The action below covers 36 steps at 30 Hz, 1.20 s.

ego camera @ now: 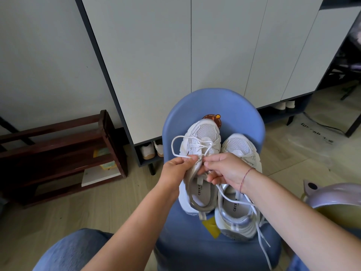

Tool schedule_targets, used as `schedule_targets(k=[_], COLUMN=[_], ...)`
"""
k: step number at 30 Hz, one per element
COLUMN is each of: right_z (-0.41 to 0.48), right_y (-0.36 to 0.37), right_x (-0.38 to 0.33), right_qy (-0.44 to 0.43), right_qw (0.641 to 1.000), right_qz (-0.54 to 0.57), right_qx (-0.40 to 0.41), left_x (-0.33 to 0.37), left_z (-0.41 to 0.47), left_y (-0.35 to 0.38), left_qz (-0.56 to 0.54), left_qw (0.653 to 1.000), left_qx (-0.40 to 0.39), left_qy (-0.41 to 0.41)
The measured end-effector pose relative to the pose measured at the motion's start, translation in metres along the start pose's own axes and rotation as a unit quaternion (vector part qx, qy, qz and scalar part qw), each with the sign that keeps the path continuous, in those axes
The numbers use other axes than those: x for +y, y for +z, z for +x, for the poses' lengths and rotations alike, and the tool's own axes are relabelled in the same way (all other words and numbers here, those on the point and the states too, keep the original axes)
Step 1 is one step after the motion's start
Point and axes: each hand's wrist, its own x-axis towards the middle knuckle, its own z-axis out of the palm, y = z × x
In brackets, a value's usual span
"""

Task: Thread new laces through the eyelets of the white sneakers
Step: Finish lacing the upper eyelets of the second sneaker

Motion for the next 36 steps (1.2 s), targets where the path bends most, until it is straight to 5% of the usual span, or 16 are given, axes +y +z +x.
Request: schedule_targets(k=[12,20,30,33,36], right_z=[0.006,0.004,-0.006,-0.008,-0.003], right_y=[0.013,0.004,-0.09,-0.108,-0.099], right_x=[0.005,0.001,-0.018,-0.014,-0.007], right_qy=[-0.03,-0.019,0.035,0.046,-0.046], right_qw=[0.994,0.997,0.983,0.973,0.943], right_qz=[-0.055,-0.046,-0.046,-0.117,-0.263], right_qx=[0.088,0.066,0.176,0.193,0.201], left_x=[-0.005,-0.014,-0.014,-0.015,-0.015], left_z=[-0.009,-0.005,-0.006,-0.004,-0.005], left_y=[0.002,0.009,0.011,0.012,0.012], left_qz=[0.065,0.137,0.137,0.148,0.146], left_qw=[0.996,0.98,0.981,0.978,0.979], left_qx=[-0.025,0.083,0.075,0.079,0.076], left_qy=[0.054,0.117,0.116,0.12,0.123])
